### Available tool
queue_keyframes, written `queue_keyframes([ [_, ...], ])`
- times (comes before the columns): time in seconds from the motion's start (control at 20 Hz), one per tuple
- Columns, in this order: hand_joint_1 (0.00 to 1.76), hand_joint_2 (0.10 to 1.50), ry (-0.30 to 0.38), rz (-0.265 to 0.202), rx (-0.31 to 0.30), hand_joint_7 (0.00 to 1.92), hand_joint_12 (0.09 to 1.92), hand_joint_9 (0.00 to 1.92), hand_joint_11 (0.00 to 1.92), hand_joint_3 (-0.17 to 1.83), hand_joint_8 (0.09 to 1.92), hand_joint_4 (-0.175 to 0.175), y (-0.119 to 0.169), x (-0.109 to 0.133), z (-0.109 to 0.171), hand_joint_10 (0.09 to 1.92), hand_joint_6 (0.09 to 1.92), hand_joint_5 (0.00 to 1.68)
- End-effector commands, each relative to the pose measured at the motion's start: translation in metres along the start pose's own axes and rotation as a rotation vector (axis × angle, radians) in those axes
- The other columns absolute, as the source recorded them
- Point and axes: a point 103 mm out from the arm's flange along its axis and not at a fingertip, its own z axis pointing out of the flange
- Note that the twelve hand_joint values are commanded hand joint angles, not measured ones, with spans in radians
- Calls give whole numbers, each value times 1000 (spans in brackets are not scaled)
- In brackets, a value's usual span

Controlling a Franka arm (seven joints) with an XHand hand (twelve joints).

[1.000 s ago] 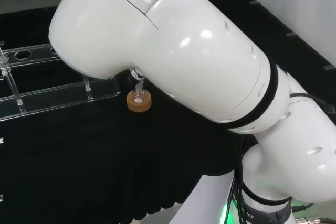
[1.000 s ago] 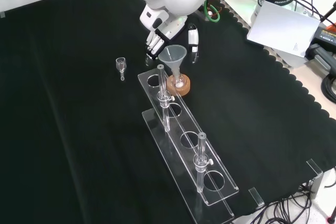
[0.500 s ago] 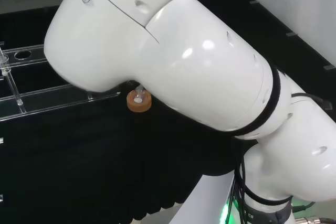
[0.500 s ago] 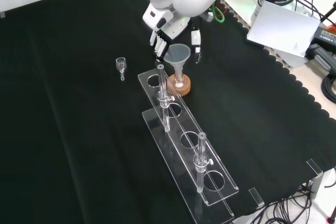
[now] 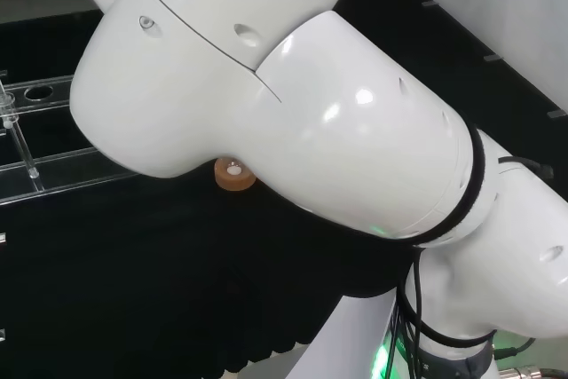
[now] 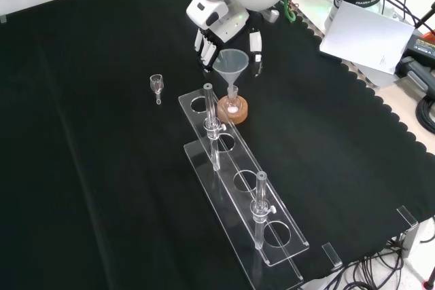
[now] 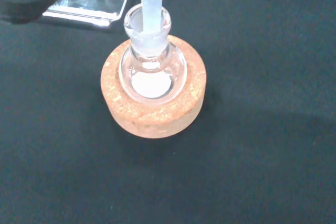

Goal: Remove the funnel from the round-bottom flask.

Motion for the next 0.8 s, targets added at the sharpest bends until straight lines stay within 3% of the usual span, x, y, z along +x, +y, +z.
queue_keyframes([
  [0.05,778,718,-27,16,9,773,1152,1210,742,459,726,-58,-9,2,-23,406,827,750],
  [0.3,776,716,-36,17,39,769,1152,1207,736,463,730,-57,-16,3,-37,403,832,747],
  [0.8,767,712,-46,52,5,754,1177,1177,688,475,737,-52,-40,9,-77,400,841,716],
])
